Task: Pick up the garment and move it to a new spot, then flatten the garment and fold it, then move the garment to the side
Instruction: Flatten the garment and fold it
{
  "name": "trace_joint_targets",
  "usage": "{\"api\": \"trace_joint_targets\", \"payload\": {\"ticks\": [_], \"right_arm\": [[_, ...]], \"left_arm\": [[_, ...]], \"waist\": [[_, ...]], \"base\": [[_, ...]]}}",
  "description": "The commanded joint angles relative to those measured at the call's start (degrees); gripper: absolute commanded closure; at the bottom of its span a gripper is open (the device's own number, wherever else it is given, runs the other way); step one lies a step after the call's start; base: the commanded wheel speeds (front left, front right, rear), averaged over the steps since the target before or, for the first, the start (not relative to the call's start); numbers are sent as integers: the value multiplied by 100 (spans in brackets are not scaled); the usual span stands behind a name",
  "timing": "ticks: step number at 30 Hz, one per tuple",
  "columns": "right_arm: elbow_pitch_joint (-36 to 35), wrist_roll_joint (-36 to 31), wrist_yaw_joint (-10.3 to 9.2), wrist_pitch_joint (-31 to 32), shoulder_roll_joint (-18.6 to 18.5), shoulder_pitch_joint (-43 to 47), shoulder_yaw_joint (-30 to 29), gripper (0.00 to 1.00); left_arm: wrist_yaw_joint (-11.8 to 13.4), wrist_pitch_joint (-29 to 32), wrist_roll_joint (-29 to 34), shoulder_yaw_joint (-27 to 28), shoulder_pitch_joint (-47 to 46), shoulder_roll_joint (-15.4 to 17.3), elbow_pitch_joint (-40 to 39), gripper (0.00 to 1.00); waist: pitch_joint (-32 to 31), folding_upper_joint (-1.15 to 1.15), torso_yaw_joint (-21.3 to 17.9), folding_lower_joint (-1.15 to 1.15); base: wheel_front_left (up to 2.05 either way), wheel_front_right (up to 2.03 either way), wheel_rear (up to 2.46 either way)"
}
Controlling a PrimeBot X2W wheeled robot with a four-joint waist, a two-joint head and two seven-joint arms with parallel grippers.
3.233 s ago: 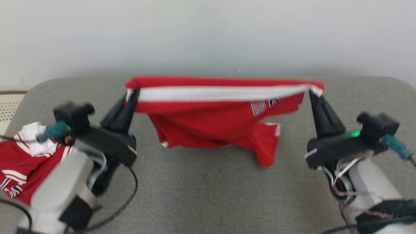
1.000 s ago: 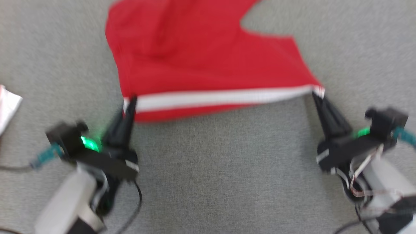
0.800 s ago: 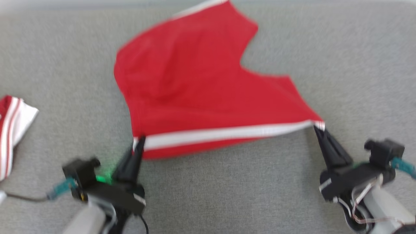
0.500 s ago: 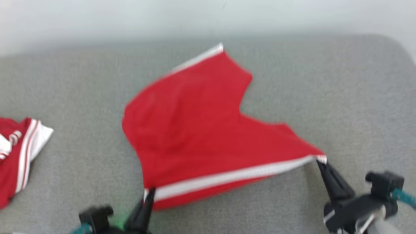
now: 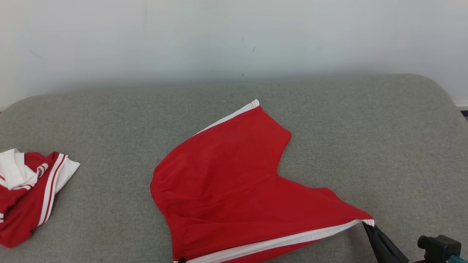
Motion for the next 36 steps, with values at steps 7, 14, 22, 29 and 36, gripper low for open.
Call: {"api": "trace_joint_targets", "payload": {"ticks": [7, 14, 22, 29, 36], "right_arm": [[-99, -364, -23, -14, 39, -158, -456, 100], [250, -927, -17, -11, 227, -951, -529, 100], [1023, -1135, -17, -9, 265, -2238, -459, 100], [1583, -1233, -16, -9, 274, -3344, -342, 100], [2171, -1228, -16, -9, 244, -4271, 27, 100]], "left_arm": [[14, -9, 60, 48, 8, 171, -217, 100], [10, -8, 184, 11, -371, 110, -724, 100], [9, -9, 47, 95, -1069, -63, -959, 100], [9, -9, -34, 307, -1881, -331, -922, 100], [8, -9, -73, 438, -2490, -520, -733, 100]], "waist": [[180, 1, 129, 1], [447, 1, 425, 1], [953, 1, 873, 1], [1466, 1, 1184, 1], [1909, 1, 1352, 1]], "base": [[0, 0, 0], [0, 0, 0], [0, 0, 0], [0, 0, 0], [0, 0, 0]]}}
